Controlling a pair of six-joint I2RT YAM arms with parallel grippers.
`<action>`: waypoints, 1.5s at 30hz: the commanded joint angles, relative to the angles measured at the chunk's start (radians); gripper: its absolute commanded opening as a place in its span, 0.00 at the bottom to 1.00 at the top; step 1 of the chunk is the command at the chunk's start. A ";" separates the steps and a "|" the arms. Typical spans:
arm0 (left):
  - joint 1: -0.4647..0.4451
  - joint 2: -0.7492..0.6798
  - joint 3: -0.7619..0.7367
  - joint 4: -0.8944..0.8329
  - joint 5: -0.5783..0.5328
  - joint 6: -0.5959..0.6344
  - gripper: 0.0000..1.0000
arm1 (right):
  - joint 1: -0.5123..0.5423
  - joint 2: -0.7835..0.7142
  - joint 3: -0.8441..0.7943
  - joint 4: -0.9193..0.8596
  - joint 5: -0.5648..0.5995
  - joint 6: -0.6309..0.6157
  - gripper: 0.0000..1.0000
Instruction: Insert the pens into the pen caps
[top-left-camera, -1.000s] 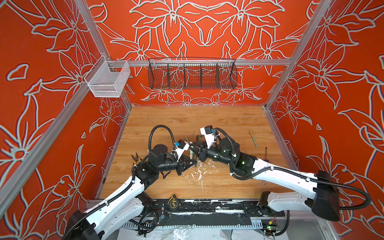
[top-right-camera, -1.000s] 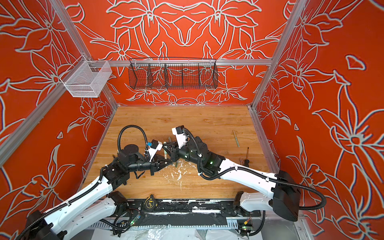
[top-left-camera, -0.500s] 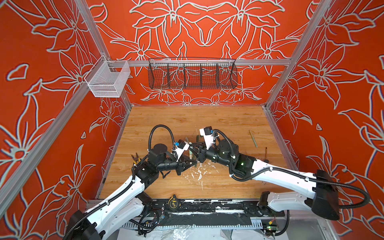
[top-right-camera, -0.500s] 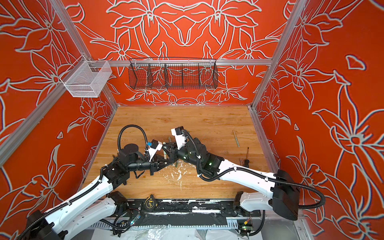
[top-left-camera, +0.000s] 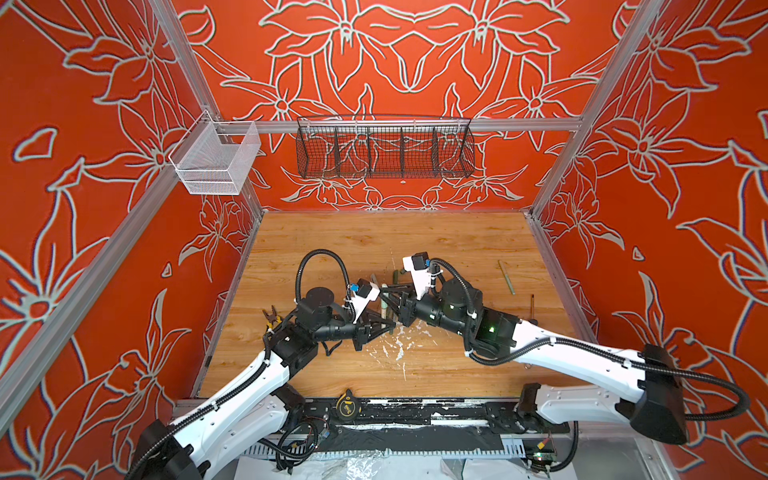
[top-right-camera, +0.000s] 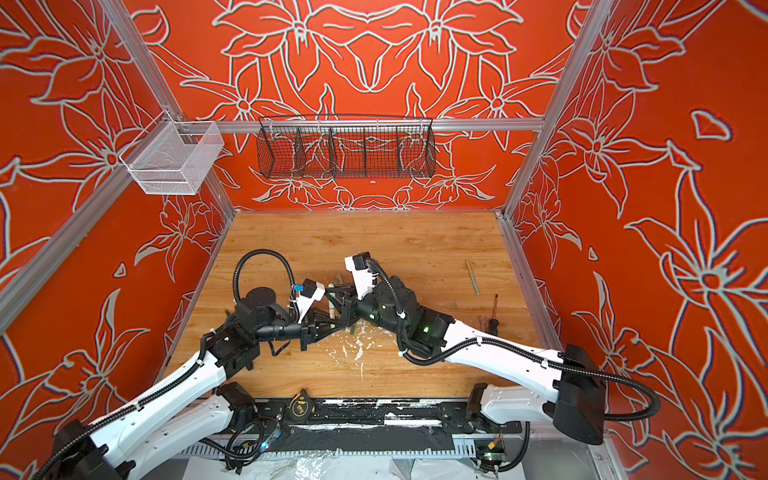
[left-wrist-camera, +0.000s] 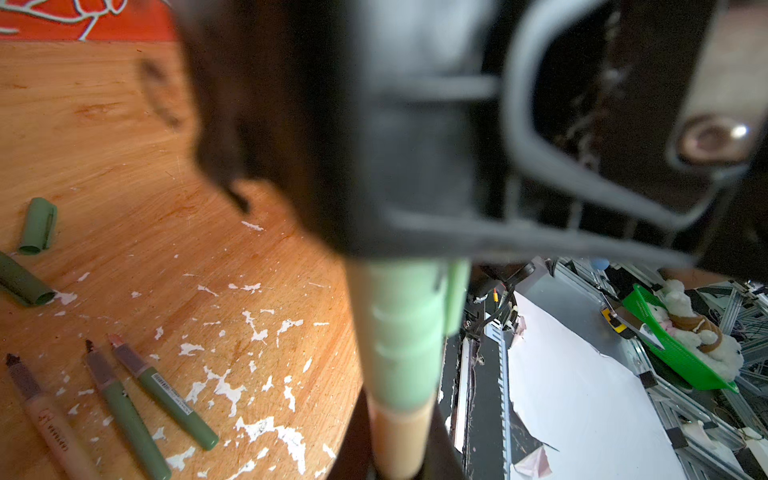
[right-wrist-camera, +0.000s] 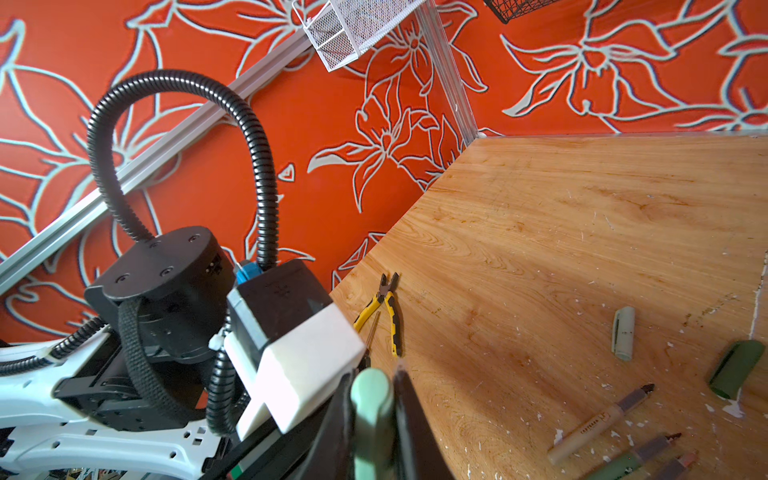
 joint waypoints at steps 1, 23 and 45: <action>0.005 -0.038 0.081 0.293 0.015 0.030 0.00 | 0.056 0.030 -0.042 -0.191 -0.152 0.032 0.00; 0.007 -0.065 0.148 0.406 0.377 -0.123 0.00 | -0.050 -0.093 -0.109 -0.323 -0.764 -0.242 0.00; 0.004 -0.136 0.119 0.295 -0.094 0.037 0.00 | -0.020 0.023 -0.073 -0.451 -0.197 0.056 0.00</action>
